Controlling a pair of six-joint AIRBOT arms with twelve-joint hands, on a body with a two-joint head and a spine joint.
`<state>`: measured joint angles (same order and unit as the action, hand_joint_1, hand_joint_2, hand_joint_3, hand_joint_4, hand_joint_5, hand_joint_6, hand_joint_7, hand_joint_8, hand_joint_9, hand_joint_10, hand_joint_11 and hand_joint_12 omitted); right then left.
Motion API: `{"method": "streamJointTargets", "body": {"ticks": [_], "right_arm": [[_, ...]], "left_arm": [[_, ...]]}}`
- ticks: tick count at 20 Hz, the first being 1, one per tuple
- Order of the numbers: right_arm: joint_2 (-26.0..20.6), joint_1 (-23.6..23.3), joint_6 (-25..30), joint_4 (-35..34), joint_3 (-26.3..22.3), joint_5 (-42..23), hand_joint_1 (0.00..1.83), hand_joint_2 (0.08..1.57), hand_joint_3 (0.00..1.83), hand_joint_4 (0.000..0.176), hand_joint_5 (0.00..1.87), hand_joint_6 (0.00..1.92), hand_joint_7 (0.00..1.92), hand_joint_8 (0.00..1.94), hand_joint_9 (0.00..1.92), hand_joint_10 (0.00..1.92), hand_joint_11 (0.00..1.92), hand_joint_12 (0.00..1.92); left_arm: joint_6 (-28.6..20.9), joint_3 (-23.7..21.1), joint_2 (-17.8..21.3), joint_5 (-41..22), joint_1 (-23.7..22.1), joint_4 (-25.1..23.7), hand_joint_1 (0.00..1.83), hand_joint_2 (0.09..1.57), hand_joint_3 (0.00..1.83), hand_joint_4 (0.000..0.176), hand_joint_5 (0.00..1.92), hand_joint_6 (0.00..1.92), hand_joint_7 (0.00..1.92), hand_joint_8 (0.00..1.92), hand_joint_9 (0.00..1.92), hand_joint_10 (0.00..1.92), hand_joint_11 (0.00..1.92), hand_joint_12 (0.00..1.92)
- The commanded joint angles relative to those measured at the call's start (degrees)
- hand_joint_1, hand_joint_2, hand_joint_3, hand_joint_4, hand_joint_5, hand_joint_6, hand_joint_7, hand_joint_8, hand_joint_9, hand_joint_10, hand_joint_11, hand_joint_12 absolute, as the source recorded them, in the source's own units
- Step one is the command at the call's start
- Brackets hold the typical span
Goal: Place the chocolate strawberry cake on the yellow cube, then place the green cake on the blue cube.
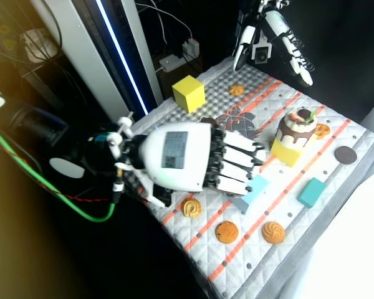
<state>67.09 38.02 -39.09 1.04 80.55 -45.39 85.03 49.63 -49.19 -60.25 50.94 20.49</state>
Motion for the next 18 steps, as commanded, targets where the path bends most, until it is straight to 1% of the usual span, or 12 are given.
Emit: {"method": "streamJointTargets", "body": {"ticks": [1,4,6,8,10,11,12,13,14,15,17,18], "right_arm": [[0.36,-1.04,0.11,-1.23,0.62,-5.05,1.36,1.10,0.00,0.000,0.95,1.06,1.06,0.83,0.90,1.13,0.42,1.25],[1.45,-1.05,0.11,-2.06,1.67,-4.19,1.36,1.11,0.00,0.000,0.99,0.98,1.00,0.91,0.87,1.22,0.58,1.36],[1.76,-1.05,0.11,-2.29,1.97,-3.96,1.36,1.11,0.00,0.000,0.99,1.01,1.01,0.92,0.83,1.22,0.46,1.29],[2.17,-1.05,0.11,-2.63,2.40,-3.52,1.36,1.12,0.00,0.000,0.99,1.06,0.99,0.94,0.80,1.21,0.51,1.21],[2.77,-1.05,0.11,-2.94,3.10,-2.75,1.35,1.14,0.00,0.000,0.95,1.10,0.94,0.99,0.80,1.26,0.64,1.27],[2.86,-1.05,0.11,-2.95,3.20,-2.48,1.36,1.12,0.00,0.000,0.92,1.06,0.94,0.96,0.93,1.17,0.81,1.22],[2.86,-1.05,0.11,-2.95,3.18,-2.18,1.23,1.14,0.00,0.016,0.91,1.10,0.94,1.01,0.88,0.73,0.75,1.22],[2.86,-1.04,0.11,-2.95,3.14,-2.07,1.15,1.12,0.00,0.000,0.94,1.03,0.85,0.45,0.89,0.47,0.69,1.22],[2.86,-1.04,0.11,-2.95,2.99,-2.05,1.12,1.05,0.00,0.000,0.75,0.42,0.75,0.18,0.77,0.32,0.45,1.25],[2.86,-1.03,0.11,-3.18,2.66,-2.07,1.06,1.02,0.00,0.009,0.67,0.13,0.63,0.05,0.62,0.19,0.25,1.20],[2.86,-1.02,0.11,-3.56,2.23,-2.14,0.97,1.00,0.00,0.065,0.50,0.00,0.47,0.00,0.51,0.03,0.09,1.09],[2.86,-1.02,0.11,-3.75,2.07,-2.18,0.92,1.00,0.00,0.063,0.41,0.00,0.46,0.00,0.50,0.01,0.08,1.02]], "left_arm": [[-0.63,0.19,-0.11,-7.05,-0.47,-0.98,0.83,0.84,0.00,0.176,0.00,0.00,0.00,0.00,0.00,0.00,0.00,0.00],[-0.86,0.30,-0.44,-7.49,-0.49,-0.98,0.81,0.83,0.00,0.176,0.00,0.00,0.00,0.00,0.00,0.00,0.00,0.00],[-0.96,0.34,-0.46,-7.52,-0.49,-1.07,0.82,0.84,0.00,0.176,0.00,0.00,0.00,0.00,0.00,0.00,0.00,0.00],[-1.18,0.44,-0.43,-7.47,-0.48,-1.29,0.83,0.84,0.00,0.176,0.00,0.00,0.00,0.00,0.00,0.00,0.00,0.00],[-1.49,0.62,-0.42,-7.29,-0.52,-1.61,0.83,0.84,0.00,0.176,0.00,0.00,0.00,0.00,0.00,0.00,0.00,0.00],[-1.59,0.63,-0.41,-7.35,-0.52,-1.66,0.82,0.85,0.01,0.176,0.00,0.00,0.00,0.00,0.00,0.00,0.00,0.00],[-1.80,0.62,-0.39,-7.45,-0.52,-1.73,0.84,0.85,0.00,0.176,0.00,0.00,0.00,0.00,0.00,0.00,0.00,0.00],[-1.93,0.62,-0.39,-7.47,-0.51,-1.74,0.84,0.85,0.01,0.176,0.00,0.00,0.00,0.00,0.00,0.00,0.00,0.00],[-2.01,0.62,-0.39,-7.51,-0.49,-1.74,0.84,0.85,0.01,0.176,0.00,0.00,0.00,0.00,0.00,0.00,0.00,0.00],[-2.10,0.61,-0.38,-7.54,-0.44,-1.74,0.83,0.86,0.01,0.176,0.00,0.00,0.00,0.00,0.00,0.00,0.00,0.00],[-2.48,0.59,-0.33,-7.73,-0.31,-1.74,0.80,0.86,0.01,0.173,0.00,0.00,0.00,0.00,0.00,0.00,0.00,0.00],[-2.90,0.59,-0.25,-7.91,-0.22,-1.74,0.83,0.87,0.01,0.175,0.00,0.00,0.00,0.00,0.00,0.00,0.00,0.00]]}}
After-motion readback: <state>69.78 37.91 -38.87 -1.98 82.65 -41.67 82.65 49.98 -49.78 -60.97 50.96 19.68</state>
